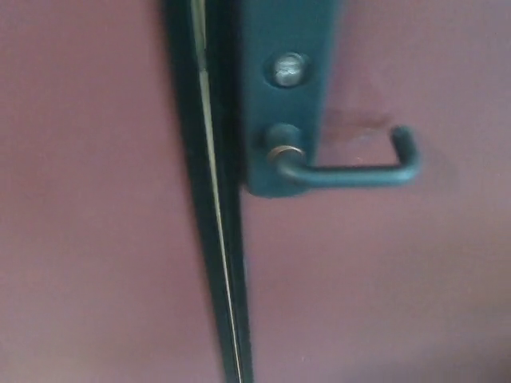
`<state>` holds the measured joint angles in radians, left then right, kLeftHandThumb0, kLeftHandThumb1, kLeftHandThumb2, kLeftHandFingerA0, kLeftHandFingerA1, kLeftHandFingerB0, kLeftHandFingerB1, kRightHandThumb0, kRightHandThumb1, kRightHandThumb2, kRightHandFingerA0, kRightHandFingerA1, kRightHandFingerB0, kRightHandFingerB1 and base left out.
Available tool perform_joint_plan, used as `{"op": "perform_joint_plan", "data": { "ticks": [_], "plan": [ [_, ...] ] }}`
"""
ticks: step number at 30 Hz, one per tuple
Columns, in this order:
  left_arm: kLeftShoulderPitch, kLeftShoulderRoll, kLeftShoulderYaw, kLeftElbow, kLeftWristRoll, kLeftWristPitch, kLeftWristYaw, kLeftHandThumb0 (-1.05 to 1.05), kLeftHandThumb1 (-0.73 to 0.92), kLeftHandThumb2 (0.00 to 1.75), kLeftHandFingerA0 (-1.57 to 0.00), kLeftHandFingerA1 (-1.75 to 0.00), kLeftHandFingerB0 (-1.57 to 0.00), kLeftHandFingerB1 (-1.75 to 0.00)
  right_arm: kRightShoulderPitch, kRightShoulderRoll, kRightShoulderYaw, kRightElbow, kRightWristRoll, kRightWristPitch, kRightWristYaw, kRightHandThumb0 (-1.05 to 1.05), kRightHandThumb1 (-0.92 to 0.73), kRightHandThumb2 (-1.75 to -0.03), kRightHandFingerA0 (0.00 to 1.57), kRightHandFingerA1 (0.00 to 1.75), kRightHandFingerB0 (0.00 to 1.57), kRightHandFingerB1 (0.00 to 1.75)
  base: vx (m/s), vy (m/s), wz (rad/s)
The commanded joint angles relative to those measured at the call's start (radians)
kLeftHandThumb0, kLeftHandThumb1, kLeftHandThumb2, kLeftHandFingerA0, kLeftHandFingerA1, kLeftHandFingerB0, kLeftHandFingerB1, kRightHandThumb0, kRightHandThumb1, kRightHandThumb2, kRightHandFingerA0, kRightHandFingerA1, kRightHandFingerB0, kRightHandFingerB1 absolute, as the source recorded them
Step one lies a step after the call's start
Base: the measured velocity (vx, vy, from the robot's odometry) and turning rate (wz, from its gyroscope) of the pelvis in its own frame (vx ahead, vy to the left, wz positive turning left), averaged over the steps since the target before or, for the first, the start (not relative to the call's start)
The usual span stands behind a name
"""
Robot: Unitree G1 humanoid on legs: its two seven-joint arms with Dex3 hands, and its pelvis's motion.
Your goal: The robot walks towards the door handle and put its right hand on it and twist the handle
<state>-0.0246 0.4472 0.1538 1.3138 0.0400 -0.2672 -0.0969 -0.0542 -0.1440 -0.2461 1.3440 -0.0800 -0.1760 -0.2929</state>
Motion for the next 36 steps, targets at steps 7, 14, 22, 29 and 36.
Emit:
{"op": "perform_joint_plan", "data": {
  "ticks": [7,14,22,29,36],
  "plan": [
    [0.015,0.007,-0.002,0.003,0.008,-0.001,-0.009,-0.19,0.29,0.89,-0.55,-0.8,-0.38,-0.67,0.001,0.006,0.025,0.0,0.001,0.002,0.015,-0.34,-0.61,-0.58,0.61,0.48,0.44,0.39,-0.07,0.005,0.0],
    [0.008,0.01,0.007,0.008,0.0,0.016,-0.019,-0.2,0.29,0.88,-0.55,-0.81,-0.39,-0.67,0.0,0.009,0.045,0.001,-0.003,0.001,0.025,-0.35,-0.61,-0.58,0.59,0.46,0.44,0.38,-0.03,0.181,0.07],
    [0.015,0.008,0.003,0.007,0.005,0.009,-0.017,-0.21,0.3,0.87,-0.57,-0.82,-0.42,-0.69,-0.006,0.014,0.044,0.002,0.006,0.009,0.025,-0.42,-0.49,-0.78,0.54,0.57,0.39,0.5,0.0,0.023,0.02],
    [0.021,0.014,-0.01,0.009,0.016,0.016,-0.013,-0.21,0.3,0.86,-0.58,-0.82,-0.45,-0.69,0.005,0.011,0.069,0.003,-0.012,0.004,0.029,-0.34,-0.61,-0.57,0.61,0.47,0.47,0.39,0.0,-0.01,0.01],
    [0.021,0.013,-0.008,0.01,0.014,0.011,-0.005,-0.23,0.31,0.87,-0.59,-0.83,-0.48,-0.71,0.004,0.009,0.081,0.003,-0.011,0.003,0.03,-0.33,-0.63,-0.59,0.67,0.51,0.47,0.39,0.0,0.0,0.0]
  ]
}}
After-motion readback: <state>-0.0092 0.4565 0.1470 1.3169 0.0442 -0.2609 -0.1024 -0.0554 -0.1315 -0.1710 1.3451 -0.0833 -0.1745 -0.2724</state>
